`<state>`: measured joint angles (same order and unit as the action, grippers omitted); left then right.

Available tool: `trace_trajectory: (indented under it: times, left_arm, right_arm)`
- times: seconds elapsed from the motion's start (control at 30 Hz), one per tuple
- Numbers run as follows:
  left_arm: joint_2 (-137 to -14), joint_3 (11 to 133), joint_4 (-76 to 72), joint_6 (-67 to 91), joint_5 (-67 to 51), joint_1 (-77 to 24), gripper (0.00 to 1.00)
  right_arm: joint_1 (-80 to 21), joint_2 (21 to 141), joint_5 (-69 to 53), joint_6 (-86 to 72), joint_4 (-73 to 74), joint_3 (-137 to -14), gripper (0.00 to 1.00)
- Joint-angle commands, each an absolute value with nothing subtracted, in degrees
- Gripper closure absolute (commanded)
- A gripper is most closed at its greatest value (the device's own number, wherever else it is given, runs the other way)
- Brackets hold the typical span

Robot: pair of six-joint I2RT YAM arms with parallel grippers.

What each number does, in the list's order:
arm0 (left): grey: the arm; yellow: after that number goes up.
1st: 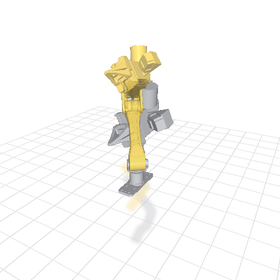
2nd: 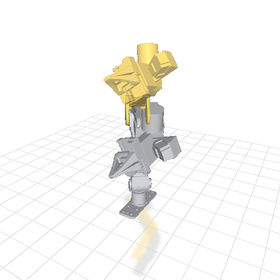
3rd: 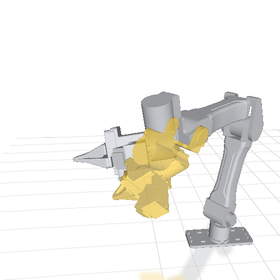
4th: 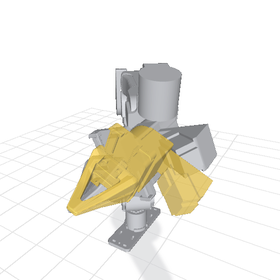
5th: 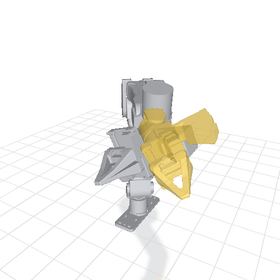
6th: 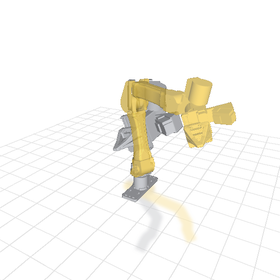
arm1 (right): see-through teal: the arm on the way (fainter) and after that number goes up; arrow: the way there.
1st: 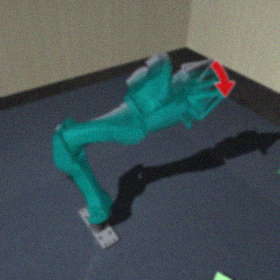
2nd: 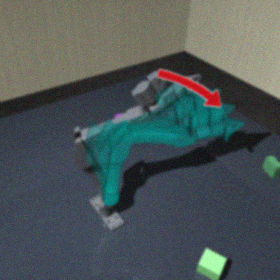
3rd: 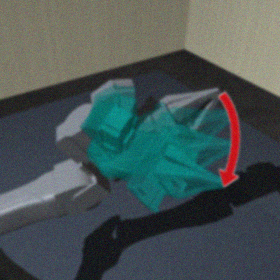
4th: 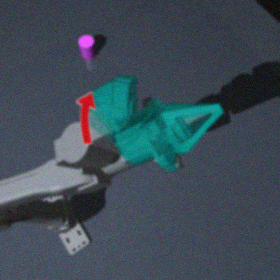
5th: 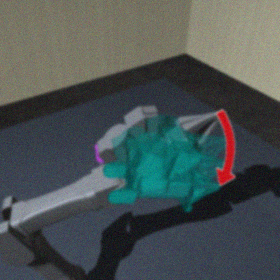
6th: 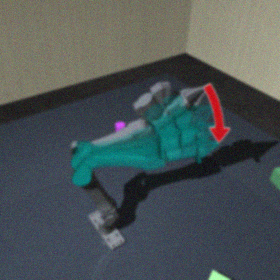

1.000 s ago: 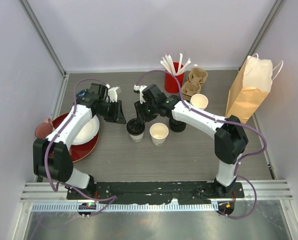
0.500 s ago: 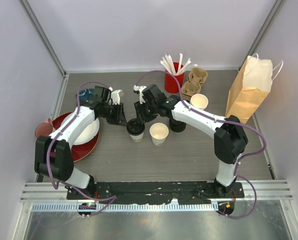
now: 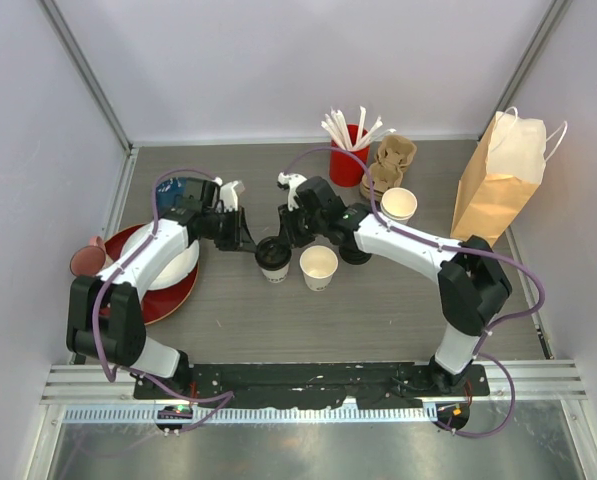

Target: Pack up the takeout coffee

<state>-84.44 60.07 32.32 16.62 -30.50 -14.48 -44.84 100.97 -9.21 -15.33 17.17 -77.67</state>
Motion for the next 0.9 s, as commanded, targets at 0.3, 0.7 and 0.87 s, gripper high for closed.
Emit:
trace_trajectory:
  times: [0.3, 0.7, 0.87]
  left_arm:
    - [-88.4, 55.9, 29.4, 17.3, -26.0, -14.9, 0.99]
    - [-86.1, 60.4, 33.7, 13.7, -25.0, -14.9, 0.97]
    - [-81.0, 60.9, 34.3, 12.0, -28.9, -14.9, 0.87]
  right_arm:
    - [-45.6, 100.5, -11.6, -19.3, 10.1, -63.9, 0.81]
    - [-45.2, 100.2, -13.5, -15.5, 6.6, -62.2, 0.87]
    - [-45.1, 100.1, -15.2, -11.4, 8.3, -66.8, 0.83]
